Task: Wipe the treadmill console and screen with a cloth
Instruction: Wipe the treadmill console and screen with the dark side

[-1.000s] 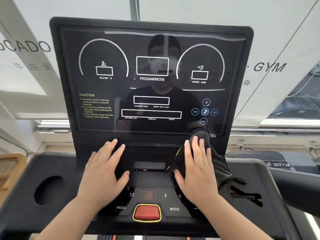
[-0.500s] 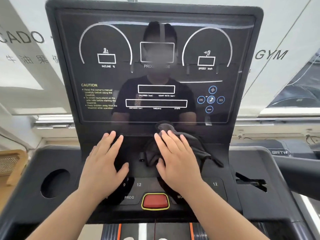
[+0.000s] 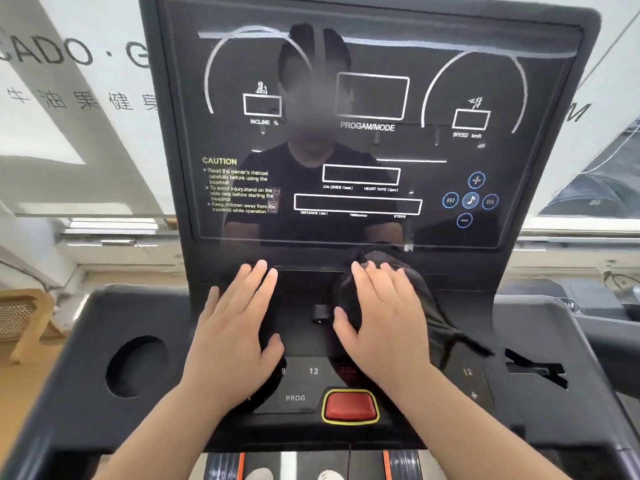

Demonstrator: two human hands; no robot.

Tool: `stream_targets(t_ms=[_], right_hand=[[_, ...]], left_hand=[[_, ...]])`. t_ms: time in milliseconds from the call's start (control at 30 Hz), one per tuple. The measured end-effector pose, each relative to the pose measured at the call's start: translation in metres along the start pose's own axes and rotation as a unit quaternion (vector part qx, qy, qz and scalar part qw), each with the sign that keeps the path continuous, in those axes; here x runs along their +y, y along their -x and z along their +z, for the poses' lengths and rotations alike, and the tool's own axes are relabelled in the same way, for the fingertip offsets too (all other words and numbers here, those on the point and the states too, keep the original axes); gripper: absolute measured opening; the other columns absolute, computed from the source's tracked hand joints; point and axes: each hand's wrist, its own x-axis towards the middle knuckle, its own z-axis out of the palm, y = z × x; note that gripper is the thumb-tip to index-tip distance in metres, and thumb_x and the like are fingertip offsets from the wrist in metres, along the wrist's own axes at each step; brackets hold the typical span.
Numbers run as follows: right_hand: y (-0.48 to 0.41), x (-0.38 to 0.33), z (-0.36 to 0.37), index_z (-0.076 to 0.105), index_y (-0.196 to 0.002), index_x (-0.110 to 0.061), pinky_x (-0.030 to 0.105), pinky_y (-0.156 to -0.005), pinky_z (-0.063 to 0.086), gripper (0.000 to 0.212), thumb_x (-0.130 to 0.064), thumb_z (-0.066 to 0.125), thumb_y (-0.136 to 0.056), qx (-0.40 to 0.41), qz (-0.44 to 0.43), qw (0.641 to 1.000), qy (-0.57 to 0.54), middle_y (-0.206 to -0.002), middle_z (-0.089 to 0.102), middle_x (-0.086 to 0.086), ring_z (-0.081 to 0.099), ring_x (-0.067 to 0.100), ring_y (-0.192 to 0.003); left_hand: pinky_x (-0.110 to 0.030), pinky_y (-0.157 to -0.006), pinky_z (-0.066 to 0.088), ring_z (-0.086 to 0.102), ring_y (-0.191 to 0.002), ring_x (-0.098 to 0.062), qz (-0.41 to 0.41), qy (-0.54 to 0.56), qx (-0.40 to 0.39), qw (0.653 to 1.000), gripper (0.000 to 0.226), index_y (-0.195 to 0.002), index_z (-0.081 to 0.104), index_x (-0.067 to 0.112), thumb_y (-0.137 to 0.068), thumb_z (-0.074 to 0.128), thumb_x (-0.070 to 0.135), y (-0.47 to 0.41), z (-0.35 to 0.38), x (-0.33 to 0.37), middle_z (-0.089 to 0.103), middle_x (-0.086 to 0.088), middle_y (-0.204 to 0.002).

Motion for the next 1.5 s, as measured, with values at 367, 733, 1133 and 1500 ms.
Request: stream_targets(t_ms=[367,733,1133,1500], right_hand=[[-0.021,-0.084,0.007,0.049,-0.151,-0.015,0.045,-0.121,0.035,0.067,-0.047,0.058,-0.093,-0.025,-0.093,0.995,-0.035,-0.147,0.058,0.003,0.051,0.025,-0.136],[0.005,-0.010,0.014,0.060,-0.140,-0.003,0.057,-0.118,0.034,0.063,-0.046,0.050,-0.094,0.072,0.108,0.991,0.028,-0.130,0.065,0.018,0.057,0.040,-0.126],[-0.026,-0.179,0.041,0.045,-0.152,-0.007,0.051,-0.124,0.030,0.062,-0.025,0.057,-0.094,-0.028,-0.111,0.993,0.042,-0.147,0.054,0.013,0.048,0.033,-0.134],[0.029,-0.127,0.034,0.073,-0.122,-0.010,0.040,-0.073,0.062,0.044,-0.014,0.077,-0.079,-0.047,0.060,0.996,-0.041,-0.115,0.067,0.004,0.070,0.029,-0.090]], left_hand=[[-0.054,-0.120,0.021,0.010,-0.154,-0.016,0.005,-0.049,-0.002,0.999,0.087,-0.159,0.022,0.022,-0.082,0.047,0.053,0.006,-0.013,-0.045,0.007,0.006,-0.169],[-0.054,-0.120,0.022,0.018,-0.154,-0.019,0.044,-0.039,-0.013,0.998,0.085,-0.156,0.029,0.019,-0.081,0.053,0.051,0.012,-0.022,-0.091,0.011,0.004,-0.169],[-0.036,-0.126,0.017,0.005,-0.154,-0.005,0.061,0.101,-0.050,0.992,0.086,-0.159,0.009,0.031,-0.084,0.046,0.051,0.021,-0.031,-0.110,0.004,0.013,-0.167],[-0.030,-0.100,0.044,0.057,-0.115,-0.023,-0.008,0.179,-0.032,0.983,0.069,-0.142,0.054,0.018,-0.081,0.063,0.050,0.042,-0.022,-0.097,0.062,0.003,-0.125]])
